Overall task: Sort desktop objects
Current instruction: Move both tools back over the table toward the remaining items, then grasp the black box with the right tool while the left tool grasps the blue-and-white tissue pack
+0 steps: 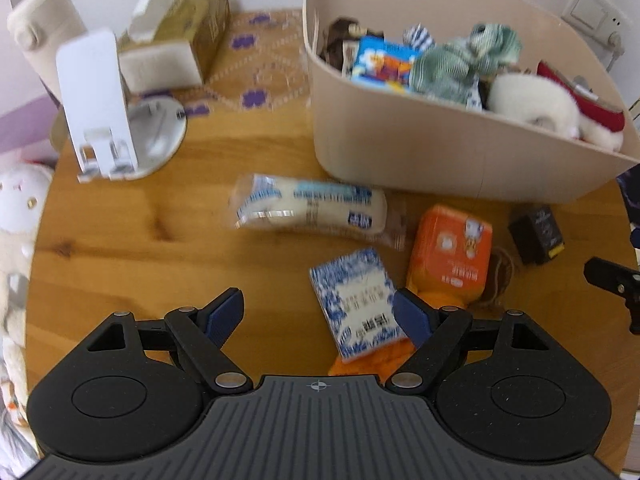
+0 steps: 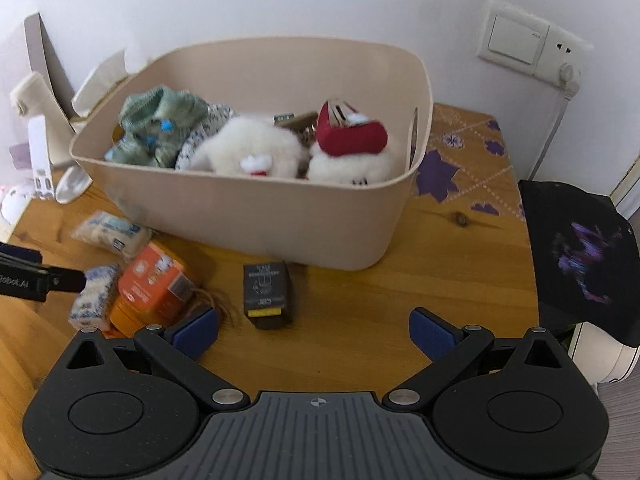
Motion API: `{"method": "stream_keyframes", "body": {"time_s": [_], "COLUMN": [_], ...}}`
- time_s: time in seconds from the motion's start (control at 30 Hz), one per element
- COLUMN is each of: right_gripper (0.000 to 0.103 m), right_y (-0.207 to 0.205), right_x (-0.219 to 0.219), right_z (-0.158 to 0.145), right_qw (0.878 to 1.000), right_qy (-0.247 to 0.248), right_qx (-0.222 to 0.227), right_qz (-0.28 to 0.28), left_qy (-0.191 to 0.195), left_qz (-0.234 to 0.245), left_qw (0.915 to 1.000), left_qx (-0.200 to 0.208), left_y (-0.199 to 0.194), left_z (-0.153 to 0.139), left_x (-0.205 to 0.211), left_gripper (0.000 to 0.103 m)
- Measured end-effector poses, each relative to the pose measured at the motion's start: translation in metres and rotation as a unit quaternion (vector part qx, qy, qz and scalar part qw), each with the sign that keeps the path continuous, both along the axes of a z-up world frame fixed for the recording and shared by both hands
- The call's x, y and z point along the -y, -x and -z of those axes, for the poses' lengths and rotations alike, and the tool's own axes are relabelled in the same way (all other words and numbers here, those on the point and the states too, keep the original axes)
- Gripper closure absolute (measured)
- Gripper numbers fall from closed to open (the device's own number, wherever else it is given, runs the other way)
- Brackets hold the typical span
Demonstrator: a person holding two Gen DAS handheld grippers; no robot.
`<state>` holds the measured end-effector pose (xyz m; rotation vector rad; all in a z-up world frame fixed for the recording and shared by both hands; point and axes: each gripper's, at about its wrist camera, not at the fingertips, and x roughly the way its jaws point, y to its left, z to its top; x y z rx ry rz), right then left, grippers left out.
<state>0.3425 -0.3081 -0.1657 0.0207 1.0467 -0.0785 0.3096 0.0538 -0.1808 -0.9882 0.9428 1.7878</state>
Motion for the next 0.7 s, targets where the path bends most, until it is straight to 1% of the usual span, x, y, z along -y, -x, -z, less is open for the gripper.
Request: {"method": "stream_keyframes", "body": {"time_s": [0.17, 0.33, 0.6, 0.7], "right_gripper": [0.0, 0.0, 0.0, 0.0], "right_y": [-0.007, -0.016, -0.027, -0.031], "right_x": [0.0, -0.001, -0.001, -0.002], "right_z": [0.013, 0.023, 0.038, 0.042], "right_qw": [1.0, 0.999, 0.999, 0.999], "right_qy": [-0.002, 0.002, -0.001, 0.001], "right_qx": [-0.017, -0.032, -0.049, -0.052], "right_qz": [0.0, -0.006, -0.008, -0.012], "left_qy": [0.013, 0.014, 0.024, 0.028], "left_qz": [-0.022, -0.045, -0.081, -0.088], "left_qw": [0.9994, 0.998, 0.9948, 0.9942], "left_qx": [0.024, 0.043, 0.057, 0.055], "left_y": [0.002, 0.006, 0.018, 0.022], "left_z": [0.011, 0.016, 0.026, 0.029], "left_x": [-0.003, -0.009, -0.017, -0.019], "left_gripper": [0.02, 0.02, 0.02, 0.02]}}
